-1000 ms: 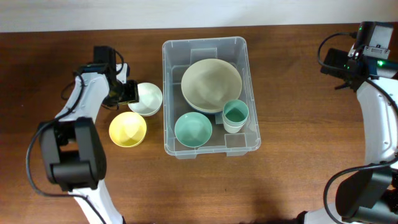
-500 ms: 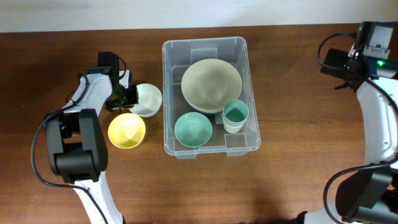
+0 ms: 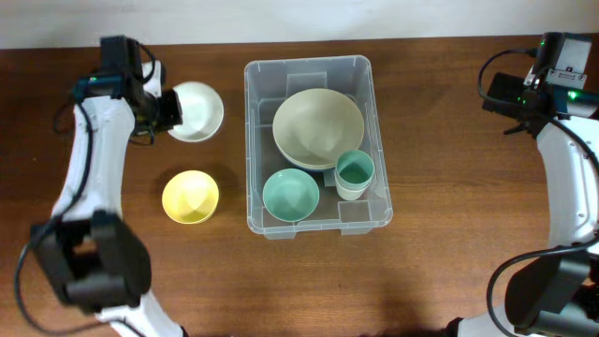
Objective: Pack container
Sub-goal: 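Carry the white bowl into the bin and set it in the mint bowl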
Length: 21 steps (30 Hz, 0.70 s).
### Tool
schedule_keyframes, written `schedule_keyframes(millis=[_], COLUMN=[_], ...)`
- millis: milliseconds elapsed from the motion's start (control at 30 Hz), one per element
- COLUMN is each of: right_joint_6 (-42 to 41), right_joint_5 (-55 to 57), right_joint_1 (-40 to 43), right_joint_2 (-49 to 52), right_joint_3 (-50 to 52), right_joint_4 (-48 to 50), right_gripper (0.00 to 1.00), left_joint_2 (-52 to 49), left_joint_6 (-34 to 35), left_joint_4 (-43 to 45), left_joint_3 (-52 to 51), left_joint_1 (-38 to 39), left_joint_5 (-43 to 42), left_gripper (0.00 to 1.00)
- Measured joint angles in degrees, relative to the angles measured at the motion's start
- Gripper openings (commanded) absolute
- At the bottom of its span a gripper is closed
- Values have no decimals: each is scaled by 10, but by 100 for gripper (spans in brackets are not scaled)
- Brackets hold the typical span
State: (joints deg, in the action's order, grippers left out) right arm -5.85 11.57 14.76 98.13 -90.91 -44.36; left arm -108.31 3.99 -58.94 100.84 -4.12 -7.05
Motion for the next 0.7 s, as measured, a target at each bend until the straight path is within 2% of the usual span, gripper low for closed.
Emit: schedule_keyframes(millis=[133,300,567,700], right_joint_6=[0,0,0,0], right_joint_5=[0,0,0,0], right_joint_1=[0,0,0,0], right_joint_2=[0,0,0,0], right_joint_3=[0,0,0,0], right_joint_4=[0,0,0,0], right_gripper=[99,99,99,99], left_joint_2=[54,58,58,58], left_joint_6=[0,0,5,11], left_joint_4=[-57,-107,-116,-115], left_joint_3=[4,3,-29,-51], left_joint_1=[52,130,236,262], left_joint_5=[0,-1,-1,-2], left_gripper=[1,1,1,1])
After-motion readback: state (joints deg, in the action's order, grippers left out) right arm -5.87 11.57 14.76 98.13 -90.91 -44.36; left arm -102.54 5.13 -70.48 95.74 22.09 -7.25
